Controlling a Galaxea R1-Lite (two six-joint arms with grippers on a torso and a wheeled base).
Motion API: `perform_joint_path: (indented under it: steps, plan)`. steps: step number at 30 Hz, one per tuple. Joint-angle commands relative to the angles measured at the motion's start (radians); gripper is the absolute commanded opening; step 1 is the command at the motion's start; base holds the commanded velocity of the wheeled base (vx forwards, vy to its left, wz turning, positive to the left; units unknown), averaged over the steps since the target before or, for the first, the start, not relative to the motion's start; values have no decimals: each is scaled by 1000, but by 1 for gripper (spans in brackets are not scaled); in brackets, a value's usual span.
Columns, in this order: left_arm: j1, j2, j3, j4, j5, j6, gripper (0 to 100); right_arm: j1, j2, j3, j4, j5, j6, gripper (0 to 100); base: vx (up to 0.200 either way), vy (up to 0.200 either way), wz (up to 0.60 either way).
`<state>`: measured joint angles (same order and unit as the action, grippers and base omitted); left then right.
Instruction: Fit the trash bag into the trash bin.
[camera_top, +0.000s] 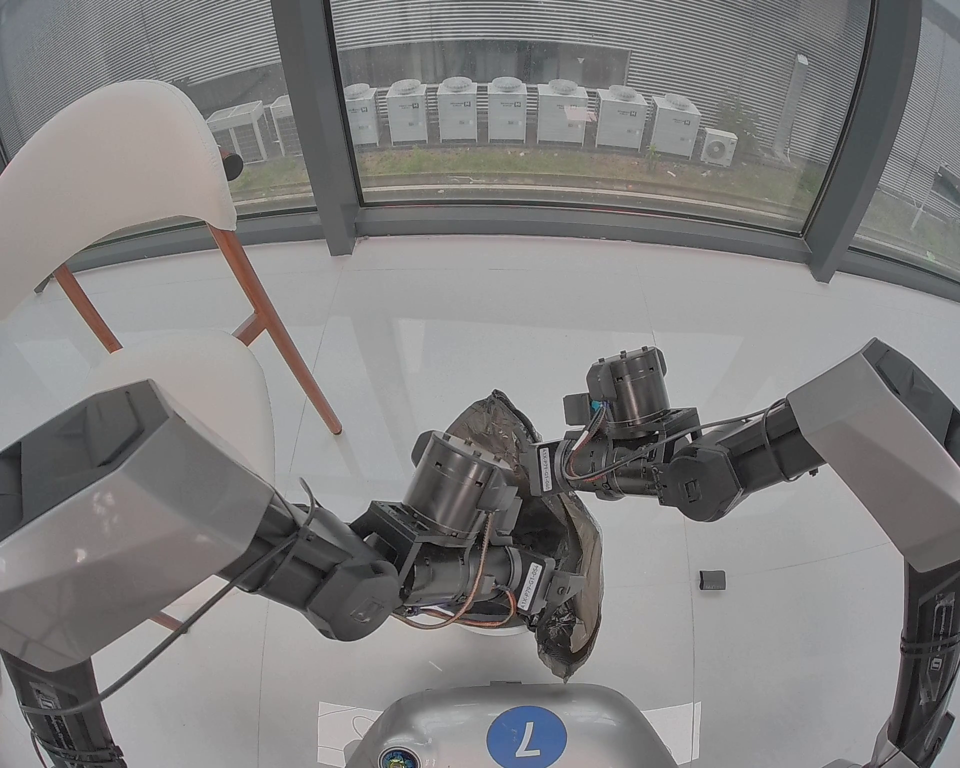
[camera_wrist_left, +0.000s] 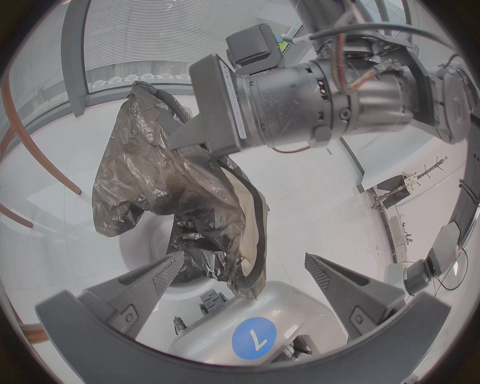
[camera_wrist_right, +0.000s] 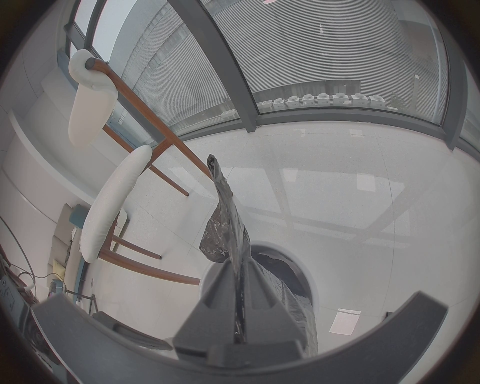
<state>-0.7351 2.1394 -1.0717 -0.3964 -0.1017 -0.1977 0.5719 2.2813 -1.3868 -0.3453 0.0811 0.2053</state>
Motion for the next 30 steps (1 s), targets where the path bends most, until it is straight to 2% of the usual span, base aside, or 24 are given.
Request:
perform_joint_path:
  steps: [1, 8, 30]
  plan:
    - [-4, 63, -68, 24, 20, -3, 100, 3, 1, -1, 0, -1, 8, 0, 0, 0, 0]
    - [-13, 106, -191, 179, 99, -100, 100, 13, 7, -35, 0, -3, 32, 0, 0, 0, 0]
    - [-23, 249, -332, 166, 111, -121, 100, 13, 21, -43, 0, -6, 34, 0, 0, 0, 0]
